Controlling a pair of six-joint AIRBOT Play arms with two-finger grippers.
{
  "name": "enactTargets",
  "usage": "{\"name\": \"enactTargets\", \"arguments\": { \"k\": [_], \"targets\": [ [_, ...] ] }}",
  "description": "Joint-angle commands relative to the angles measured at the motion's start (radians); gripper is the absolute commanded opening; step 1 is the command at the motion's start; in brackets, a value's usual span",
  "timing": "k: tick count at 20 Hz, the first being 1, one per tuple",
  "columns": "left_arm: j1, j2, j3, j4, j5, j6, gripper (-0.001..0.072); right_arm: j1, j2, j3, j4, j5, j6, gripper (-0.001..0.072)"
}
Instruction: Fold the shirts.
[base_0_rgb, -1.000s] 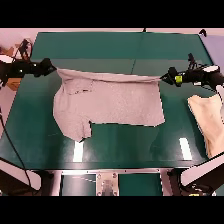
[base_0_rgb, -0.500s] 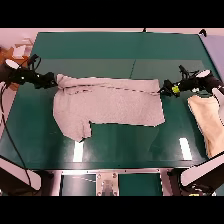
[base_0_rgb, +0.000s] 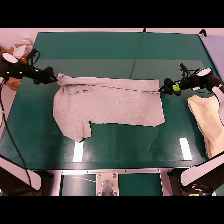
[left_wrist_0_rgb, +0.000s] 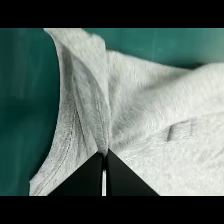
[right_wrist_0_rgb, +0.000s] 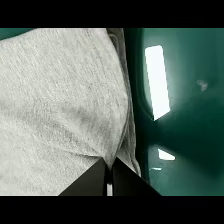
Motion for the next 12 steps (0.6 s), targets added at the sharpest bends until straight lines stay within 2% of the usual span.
{"name": "enactTargets", "arguments": {
  "k": [1,7,12],
  "targets": [
    [0.032,0.000,0.121,-0.003,-0.100,-0.034,0.0022,-0.024,0.000,0.046,-0.001,0.064,0.018,0.0011],
    [0.045,-0.002,0.163,0.003,-0.188,-0.035,0.0022,-0.058,0.003,0.124,-0.002,0.190,0.018,0.0011],
    [0.029,-0.002,0.094,0.074,-0.223,-0.040,0.0022,-0.037,0.003,0.053,-0.035,0.164,0.017,0.0011]
  ]
}}
